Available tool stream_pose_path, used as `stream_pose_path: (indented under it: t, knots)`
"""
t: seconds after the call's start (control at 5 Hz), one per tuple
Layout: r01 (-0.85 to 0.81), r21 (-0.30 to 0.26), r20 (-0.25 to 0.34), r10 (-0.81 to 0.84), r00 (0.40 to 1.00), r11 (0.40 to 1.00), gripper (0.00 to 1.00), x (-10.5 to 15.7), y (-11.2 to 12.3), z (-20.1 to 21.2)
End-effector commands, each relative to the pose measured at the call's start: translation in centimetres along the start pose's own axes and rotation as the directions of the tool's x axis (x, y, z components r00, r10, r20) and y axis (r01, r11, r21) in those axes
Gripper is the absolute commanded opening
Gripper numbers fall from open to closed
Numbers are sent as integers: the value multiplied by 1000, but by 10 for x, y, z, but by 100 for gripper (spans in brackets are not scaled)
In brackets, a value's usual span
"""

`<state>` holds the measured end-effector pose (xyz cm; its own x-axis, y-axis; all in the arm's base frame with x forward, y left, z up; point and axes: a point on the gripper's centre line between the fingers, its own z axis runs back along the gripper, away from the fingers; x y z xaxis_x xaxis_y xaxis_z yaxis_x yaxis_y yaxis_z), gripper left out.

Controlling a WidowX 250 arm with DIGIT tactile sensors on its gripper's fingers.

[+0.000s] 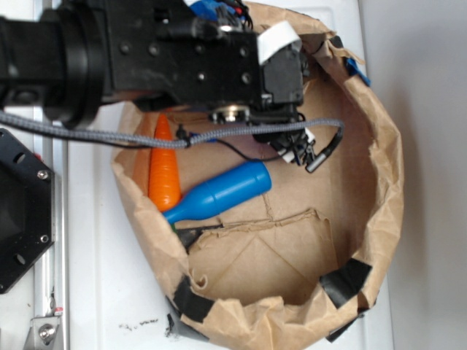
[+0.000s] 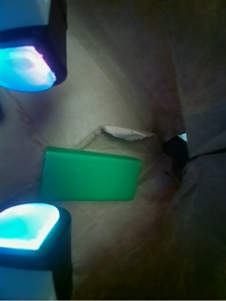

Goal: Grab the green block.

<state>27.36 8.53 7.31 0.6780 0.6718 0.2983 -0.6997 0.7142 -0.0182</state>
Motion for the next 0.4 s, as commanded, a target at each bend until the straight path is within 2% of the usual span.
stream_pose_path:
  t: [0.0,0.2]
  knots:
    - [-77,2,52,77,996,997,100,21,15,3]
    - [-75,8,41,75,996,997,100,20,18,-3]
